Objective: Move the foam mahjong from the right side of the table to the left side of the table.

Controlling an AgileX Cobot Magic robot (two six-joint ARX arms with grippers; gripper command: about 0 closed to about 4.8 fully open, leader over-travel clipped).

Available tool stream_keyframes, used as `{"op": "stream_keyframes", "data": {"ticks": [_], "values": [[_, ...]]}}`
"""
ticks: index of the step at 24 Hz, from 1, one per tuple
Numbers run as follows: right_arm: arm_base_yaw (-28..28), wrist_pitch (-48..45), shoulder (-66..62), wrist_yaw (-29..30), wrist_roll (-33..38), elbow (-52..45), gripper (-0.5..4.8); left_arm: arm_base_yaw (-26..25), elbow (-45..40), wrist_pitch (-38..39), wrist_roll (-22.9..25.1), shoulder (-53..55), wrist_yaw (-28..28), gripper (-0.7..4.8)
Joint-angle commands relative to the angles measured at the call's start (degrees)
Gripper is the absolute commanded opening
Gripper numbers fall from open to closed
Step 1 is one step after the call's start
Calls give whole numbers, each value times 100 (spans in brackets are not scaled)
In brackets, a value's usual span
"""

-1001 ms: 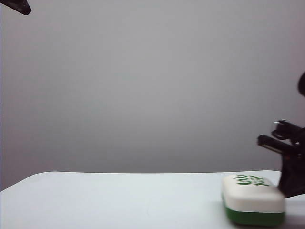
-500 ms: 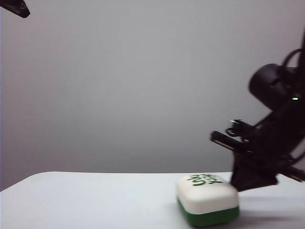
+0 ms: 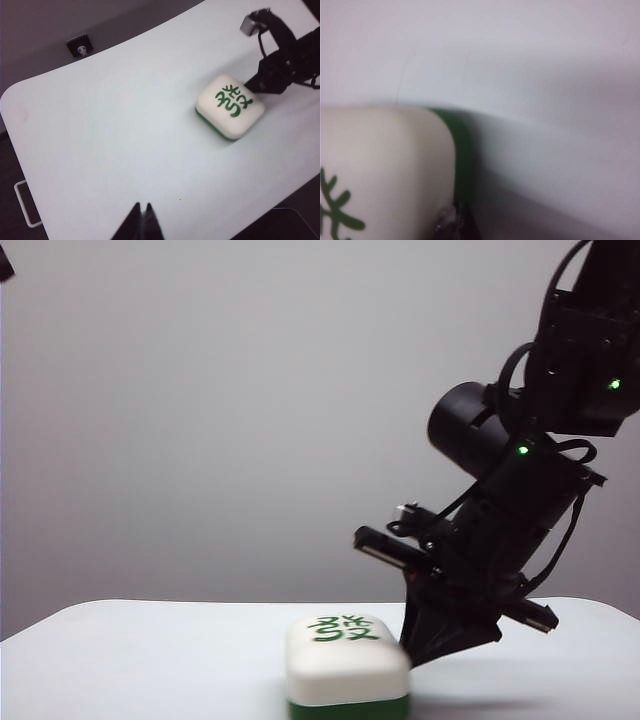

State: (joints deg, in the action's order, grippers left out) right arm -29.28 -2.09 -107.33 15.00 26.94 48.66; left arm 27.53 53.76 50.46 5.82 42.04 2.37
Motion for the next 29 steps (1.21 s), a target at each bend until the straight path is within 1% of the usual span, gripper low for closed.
{"op": "stream_keyframes", "data": {"ticks": [1,5,8,11,16,18,21,24,26,29], "values": [[-273,160,24,2,103,15,-5,-4,24,37,13,-245,11,-5],[-625,-9,15,-7,313,17,-5,-7,24,92,13,-544,-28,-5],[-754,-140,-46,7,540,96,-5,-4,24,190,7,-616,-24,-5],[-833,-111,-157,52,614,299,-5,-4,24,343,11,-616,-22,-5],[-1064,-15,-492,192,763,892,-5,-7,24,584,11,-664,-22,-5],[-1320,238,-710,179,754,1309,-5,-7,24,739,11,-717,-22,-5],[-1495,234,-925,186,754,1561,-5,-9,24,855,11,-800,-20,-5],[-1663,420,-1322,358,758,2017,-5,-9,24,994,-26,-955,-26,-5],[-1768,621,-1539,337,734,2350,-5,-7,24,1128,-28,-1099,-136,-5],[-1875,632,-1685,326,737,2691,-5,-9,24,1292,-33,-1340,-140,-5]]}}
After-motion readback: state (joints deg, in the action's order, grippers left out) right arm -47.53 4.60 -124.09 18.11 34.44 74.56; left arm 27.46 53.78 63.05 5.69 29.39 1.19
